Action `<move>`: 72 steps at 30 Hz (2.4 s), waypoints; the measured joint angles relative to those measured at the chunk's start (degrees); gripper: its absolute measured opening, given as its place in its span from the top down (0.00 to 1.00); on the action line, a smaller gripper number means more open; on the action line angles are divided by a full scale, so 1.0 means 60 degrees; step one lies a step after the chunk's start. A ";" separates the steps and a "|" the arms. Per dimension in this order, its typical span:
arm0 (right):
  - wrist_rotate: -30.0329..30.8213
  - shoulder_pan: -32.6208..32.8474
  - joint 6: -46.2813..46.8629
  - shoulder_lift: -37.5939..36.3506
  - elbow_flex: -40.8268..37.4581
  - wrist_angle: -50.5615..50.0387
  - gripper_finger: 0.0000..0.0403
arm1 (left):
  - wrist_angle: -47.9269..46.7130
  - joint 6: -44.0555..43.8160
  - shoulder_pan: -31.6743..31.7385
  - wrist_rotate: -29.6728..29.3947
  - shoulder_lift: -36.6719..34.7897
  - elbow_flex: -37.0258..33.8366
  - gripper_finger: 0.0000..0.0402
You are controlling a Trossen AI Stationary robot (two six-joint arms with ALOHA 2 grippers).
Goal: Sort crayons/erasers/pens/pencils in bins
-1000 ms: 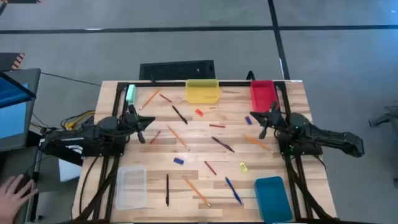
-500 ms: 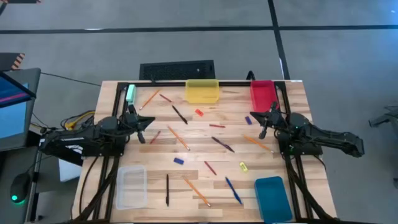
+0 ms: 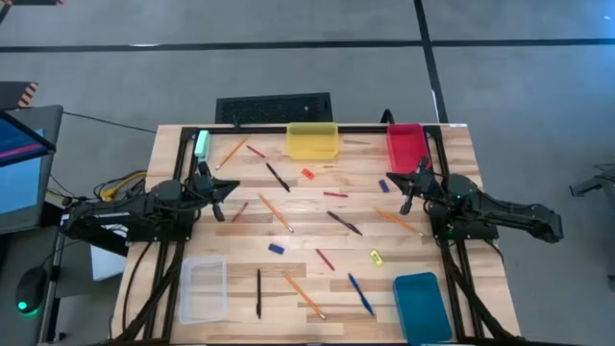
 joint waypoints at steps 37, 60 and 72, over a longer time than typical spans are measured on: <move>0.0010 -0.0051 -0.0399 0.0000 0.0003 0.0067 0.96 | -0.0002 0.0002 0.0000 0.0000 0.0004 0.0000 1.00; -0.1658 0.0329 0.1056 0.0005 0.0314 0.2332 0.99 | -0.0004 -0.0002 -0.0002 0.0000 0.0002 0.0000 1.00; 0.0439 0.0532 0.0960 0.2461 0.0454 0.2178 0.99 | 0.0000 0.0000 -0.0002 0.0000 0.0002 0.0000 1.00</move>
